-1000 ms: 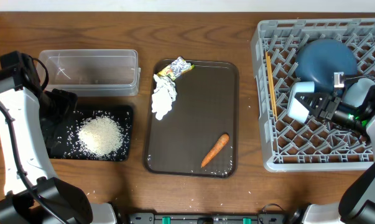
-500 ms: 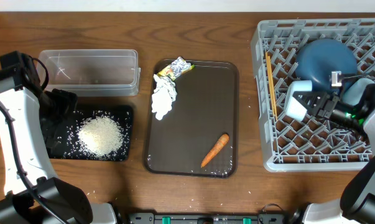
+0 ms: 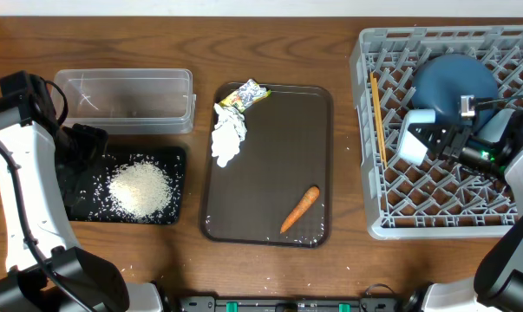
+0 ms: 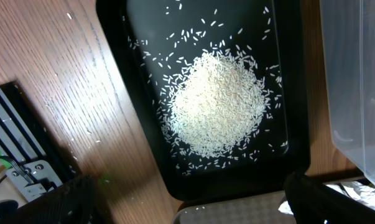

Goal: Sort waste into correct bins and load items into the dishwasher rack
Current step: 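Lower the light-blue bowl into the rack in front of the plate, then adjust the bowl in the rack and open the right gripper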

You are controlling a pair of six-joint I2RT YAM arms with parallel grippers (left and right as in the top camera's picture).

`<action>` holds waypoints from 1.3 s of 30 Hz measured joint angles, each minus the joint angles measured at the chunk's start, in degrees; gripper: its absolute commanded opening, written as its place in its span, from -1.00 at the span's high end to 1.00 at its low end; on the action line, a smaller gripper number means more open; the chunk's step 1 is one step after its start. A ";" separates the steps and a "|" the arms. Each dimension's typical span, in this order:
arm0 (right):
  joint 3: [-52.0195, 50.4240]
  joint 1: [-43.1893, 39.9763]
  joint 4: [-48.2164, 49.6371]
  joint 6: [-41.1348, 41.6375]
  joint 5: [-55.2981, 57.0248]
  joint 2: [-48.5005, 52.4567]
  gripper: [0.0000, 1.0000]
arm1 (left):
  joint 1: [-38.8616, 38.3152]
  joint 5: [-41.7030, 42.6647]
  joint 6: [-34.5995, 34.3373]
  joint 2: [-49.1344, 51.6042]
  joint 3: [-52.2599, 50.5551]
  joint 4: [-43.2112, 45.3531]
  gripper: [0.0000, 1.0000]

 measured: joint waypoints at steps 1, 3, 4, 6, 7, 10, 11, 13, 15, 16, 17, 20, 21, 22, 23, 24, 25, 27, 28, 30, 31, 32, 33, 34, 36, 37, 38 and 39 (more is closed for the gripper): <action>0.02 -0.22 -0.15 0.85 1.09 0.00 0.85 | 0.00 0.00 0.00 0.00 0.00 0.00 -0.98; 0.02 -0.87 -0.59 2.54 1.86 0.00 0.85 | 0.00 0.02 0.00 0.00 0.00 0.00 -0.98; 0.02 -1.40 -0.81 3.52 2.21 -0.11 0.84 | 0.00 0.00 0.00 0.00 0.00 0.00 -0.98; 0.02 -1.90 -1.44 4.70 2.47 -0.22 0.79 | 0.00 0.00 0.00 0.00 0.00 0.00 -0.98; 0.02 -2.01 -1.90 5.46 2.95 -0.50 0.75 | 0.00 0.02 0.00 0.00 0.00 0.02 -0.98; 0.07 -2.16 -3.15 7.67 6.38 -2.14 0.54 | 0.00 0.00 0.00 0.00 0.00 0.00 -0.98; 0.09 -2.16 -3.78 8.52 8.39 -3.04 0.37 | 0.00 0.02 0.00 0.00 0.00 0.02 -0.98; 0.15 -2.16 -5.01 9.92 12.55 -4.85 -0.12 | 0.00 0.02 0.00 0.00 0.00 0.00 -0.98; 0.48 -2.23 -7.61 11.10 17.59 -7.65 -0.64 | 0.00 0.04 0.00 0.00 0.00 0.02 -0.98; 0.57 -2.23 -8.13 11.28 18.73 -8.41 -0.73 | 0.00 0.00 0.00 0.00 0.00 0.00 -0.98; 1.38 -2.23 -10.62 11.69 21.97 -10.45 -0.86 | 0.00 0.00 0.00 0.00 0.00 -0.02 -0.98; 3.91 -2.25 -14.53 12.72 27.69 -15.04 -0.84 | 0.00 0.00 0.00 0.00 0.00 0.02 -0.98; 4.94 -2.25 -15.56 13.07 29.59 -16.52 -0.83 | 0.00 0.00 0.00 0.00 0.00 0.00 -0.98; 5.88 -2.25 -16.48 13.60 31.50 -17.99 -0.83 | 0.00 0.00 0.00 0.00 0.00 0.00 -0.98; 6.58 -2.25 -17.14 14.05 33.05 -19.28 -0.83 | 0.00 0.00 0.00 0.00 0.00 0.02 -0.98; 7.26 -2.25 -17.75 14.69 34.77 -20.76 -0.84 | 0.00 0.00 0.00 0.00 0.00 0.00 -0.98; 7.78 -2.25 -18.25 15.34 36.44 -22.29 -0.85 | -0.02 0.00 0.02 0.00 0.00 0.00 -0.98; 8.44 -2.25 -19.15 16.61 39.58 -25.68 -0.85 | 0.00 0.02 0.00 0.00 0.00 0.00 -0.98; 8.59 -2.25 -19.54 17.05 40.52 -26.86 -0.85 | 0.00 0.00 0.00 0.00 0.00 0.02 -0.98; 8.76 -2.25 -20.09 18.16 42.25 -29.35 -0.83 | 0.00 0.00 0.00 0.00 0.00 0.00 -0.98; 8.76 -2.25 -20.33 18.58 42.86 -30.47 -0.82 | 0.00 0.00 0.00 0.00 0.00 0.02 -0.98; 8.76 -2.25 -20.59 18.88 43.41 -31.41 -0.80 | 0.00 0.00 0.00 0.00 0.00 0.02 -0.98; 8.76 -2.25 -20.79 19.26 43.69 -32.04 -0.78 | 0.00 0.00 0.00 0.00 0.00 0.02 -0.98; 8.76 -2.25 -21.11 19.67 44.00 -32.70 -0.71 | 0.00 0.00 0.00 0.00 0.00 0.02 -0.98; 8.76 -2.16 -21.64 20.22 44.54 -33.92 -0.56 | 0.00 0.00 0.00 0.00 0.00 0.00 -0.98; 8.76 -2.05 -21.79 20.37 44.70 -34.32 -0.55 | 0.00 0.00 0.00 0.00 0.00 0.02 -0.98; 8.76 -1.77 -21.97 20.76 44.85 -34.75 -0.56 | 0.00 0.00 0.00 0.00 0.00 0.00 -1.00; 8.76 -1.40 -22.03 20.98 44.92 -35.17 -0.57 | 0.00 0.00 0.00 0.00 0.00 0.02 -0.98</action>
